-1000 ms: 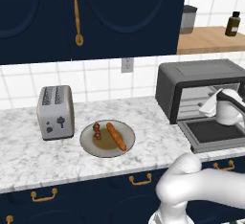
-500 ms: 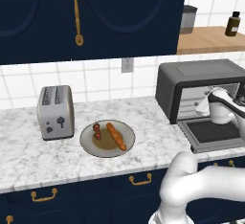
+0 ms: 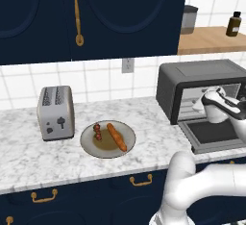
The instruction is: Pick up the kebab skewer and baguette bread, and place them inside the toaster oven. Close the toaster oven door and start by setting the timer.
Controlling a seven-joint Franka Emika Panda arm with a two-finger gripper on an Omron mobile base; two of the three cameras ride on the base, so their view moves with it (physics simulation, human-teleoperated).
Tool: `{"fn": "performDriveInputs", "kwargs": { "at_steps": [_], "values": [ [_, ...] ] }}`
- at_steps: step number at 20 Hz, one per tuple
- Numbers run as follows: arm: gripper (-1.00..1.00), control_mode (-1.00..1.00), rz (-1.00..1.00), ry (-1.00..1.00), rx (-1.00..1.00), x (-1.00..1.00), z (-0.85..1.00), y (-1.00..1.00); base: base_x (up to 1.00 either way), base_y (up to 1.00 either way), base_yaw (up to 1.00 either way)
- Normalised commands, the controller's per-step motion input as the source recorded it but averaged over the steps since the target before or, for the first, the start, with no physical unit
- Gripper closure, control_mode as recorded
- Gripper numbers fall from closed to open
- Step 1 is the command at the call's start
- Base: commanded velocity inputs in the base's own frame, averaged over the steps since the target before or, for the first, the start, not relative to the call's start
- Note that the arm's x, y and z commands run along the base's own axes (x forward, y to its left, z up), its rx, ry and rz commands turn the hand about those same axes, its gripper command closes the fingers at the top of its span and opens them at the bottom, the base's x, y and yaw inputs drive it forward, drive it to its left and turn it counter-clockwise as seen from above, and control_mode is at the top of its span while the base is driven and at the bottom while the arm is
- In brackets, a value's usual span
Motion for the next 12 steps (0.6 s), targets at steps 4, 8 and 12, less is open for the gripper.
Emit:
{"fn": "performDriveInputs", "kwargs": {
  "at_steps": [4, 8, 12],
  "values": [
    [1.00, -1.00, 0.00, 0.00, 0.00, 0.12, -0.23, 0.00, 0.00, 0.00, 0.00],
    [1.00, -1.00, 0.00, 0.00, 0.00, 0.04, -0.23, 0.00, 0.00, 0.00, 0.00],
    [1.00, -1.00, 0.00, 0.00, 0.00, 0.00, -0.19, 0.00, 0.00, 0.00, 0.00]
  ]
}}
